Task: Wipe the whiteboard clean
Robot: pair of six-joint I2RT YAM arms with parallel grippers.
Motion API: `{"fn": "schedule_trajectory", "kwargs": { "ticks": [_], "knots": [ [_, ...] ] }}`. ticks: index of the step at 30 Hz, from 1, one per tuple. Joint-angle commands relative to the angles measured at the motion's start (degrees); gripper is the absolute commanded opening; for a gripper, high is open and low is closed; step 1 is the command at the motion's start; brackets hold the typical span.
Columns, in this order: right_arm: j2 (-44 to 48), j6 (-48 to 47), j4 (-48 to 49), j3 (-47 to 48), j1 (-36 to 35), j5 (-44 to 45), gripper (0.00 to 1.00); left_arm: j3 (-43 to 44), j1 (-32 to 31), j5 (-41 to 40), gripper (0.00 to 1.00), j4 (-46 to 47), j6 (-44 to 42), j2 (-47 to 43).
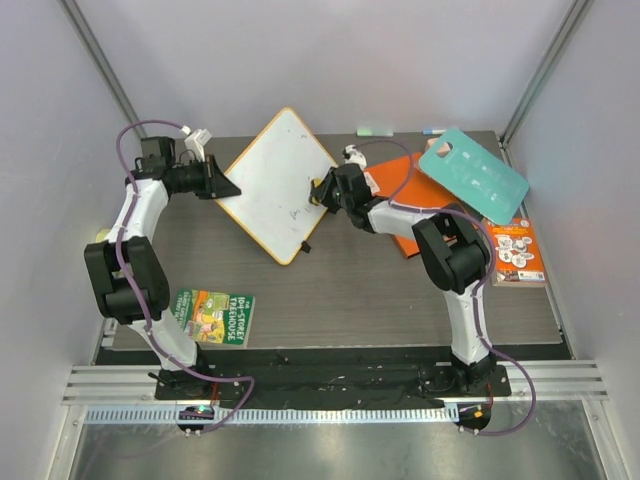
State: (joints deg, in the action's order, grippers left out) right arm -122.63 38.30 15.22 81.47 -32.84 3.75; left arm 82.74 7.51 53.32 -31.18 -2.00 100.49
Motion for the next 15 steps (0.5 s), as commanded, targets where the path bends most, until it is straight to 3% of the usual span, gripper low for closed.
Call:
{"fn": "schedule_trajectory", "kwargs": {
  "ticks": [1,15],
  "knots": [
    [-5.1,-0.4,-18.2,-10.4,-6.0,-11.1,0.01,-1.7,-2.2,-5.1,0.00,2.8,-11.9,-2.1],
    [-0.2,-2.6,-7.4,-9.1,-18.9,-7.4,0.01,-2.1,-2.5,-5.1,0.00,3.0,-11.6,-2.1]
  ]
}}
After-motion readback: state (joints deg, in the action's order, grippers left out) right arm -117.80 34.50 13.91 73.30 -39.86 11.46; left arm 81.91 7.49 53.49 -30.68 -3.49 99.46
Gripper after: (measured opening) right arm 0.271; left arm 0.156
